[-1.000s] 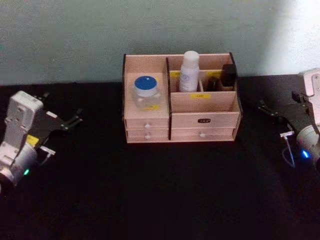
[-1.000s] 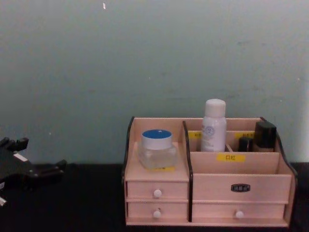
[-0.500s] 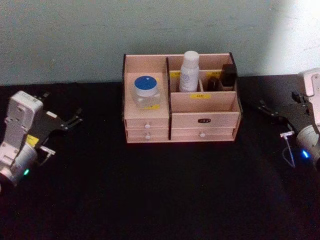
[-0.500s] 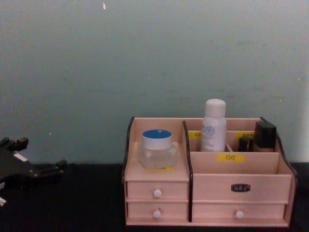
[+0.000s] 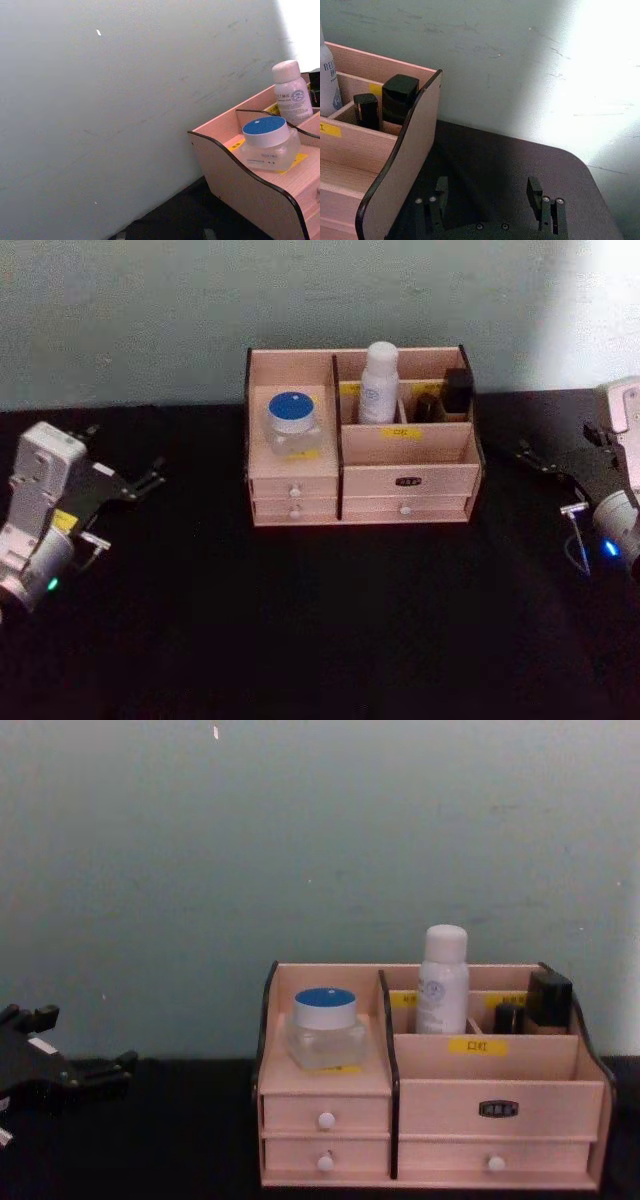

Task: Pick up the facial cleanser and watermelon frost from the table and place them into the tiered storage box.

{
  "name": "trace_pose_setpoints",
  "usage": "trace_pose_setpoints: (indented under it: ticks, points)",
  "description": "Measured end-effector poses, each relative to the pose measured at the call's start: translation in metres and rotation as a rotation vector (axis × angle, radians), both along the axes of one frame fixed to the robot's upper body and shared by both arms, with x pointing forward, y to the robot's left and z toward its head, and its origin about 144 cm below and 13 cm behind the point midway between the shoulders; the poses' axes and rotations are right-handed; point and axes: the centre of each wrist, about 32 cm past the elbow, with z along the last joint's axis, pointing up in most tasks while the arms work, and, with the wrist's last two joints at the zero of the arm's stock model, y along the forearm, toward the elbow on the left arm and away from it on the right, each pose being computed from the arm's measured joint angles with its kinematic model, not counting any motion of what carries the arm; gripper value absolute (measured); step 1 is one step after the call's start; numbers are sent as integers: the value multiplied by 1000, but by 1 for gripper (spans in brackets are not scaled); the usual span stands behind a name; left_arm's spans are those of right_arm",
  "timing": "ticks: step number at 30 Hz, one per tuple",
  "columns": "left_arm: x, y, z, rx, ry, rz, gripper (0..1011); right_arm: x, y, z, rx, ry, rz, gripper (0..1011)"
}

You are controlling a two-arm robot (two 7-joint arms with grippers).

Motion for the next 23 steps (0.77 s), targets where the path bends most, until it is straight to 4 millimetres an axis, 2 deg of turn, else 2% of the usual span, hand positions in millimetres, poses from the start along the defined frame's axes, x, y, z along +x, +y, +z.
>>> trace_pose_setpoints:
  ticks: [23]
  points:
    - [0,0,0,0,0,0,1001,0,0,0,0,0,0,1000]
